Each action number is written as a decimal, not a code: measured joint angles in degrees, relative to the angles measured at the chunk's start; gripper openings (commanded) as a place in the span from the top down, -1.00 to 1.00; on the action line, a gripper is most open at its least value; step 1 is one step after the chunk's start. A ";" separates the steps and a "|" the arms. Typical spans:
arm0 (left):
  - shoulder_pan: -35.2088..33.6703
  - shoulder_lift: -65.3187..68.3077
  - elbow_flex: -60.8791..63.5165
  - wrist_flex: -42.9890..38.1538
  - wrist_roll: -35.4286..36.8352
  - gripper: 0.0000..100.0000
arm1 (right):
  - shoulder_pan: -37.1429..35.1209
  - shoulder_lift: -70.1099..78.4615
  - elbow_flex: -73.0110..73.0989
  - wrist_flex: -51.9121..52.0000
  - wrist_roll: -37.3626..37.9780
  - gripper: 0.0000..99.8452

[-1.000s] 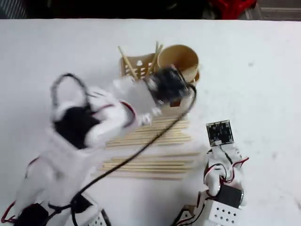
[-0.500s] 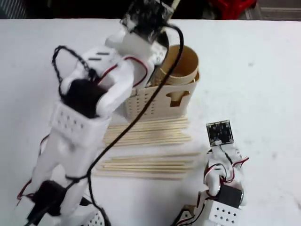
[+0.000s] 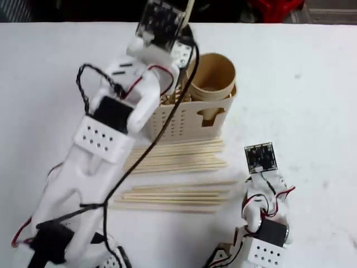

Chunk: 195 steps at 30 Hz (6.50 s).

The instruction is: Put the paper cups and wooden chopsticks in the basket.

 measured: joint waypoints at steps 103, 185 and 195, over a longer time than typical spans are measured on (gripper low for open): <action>14.33 13.19 41.05 33.05 -38.68 0.82 | 5.19 0.00 0.00 0.00 0.00 0.97; 11.87 28.40 3.96 42.55 -28.40 0.95 | 5.19 0.00 0.00 0.00 0.00 0.97; 11.78 21.71 4.40 46.15 -28.40 0.95 | 5.19 0.00 0.00 0.00 0.00 0.97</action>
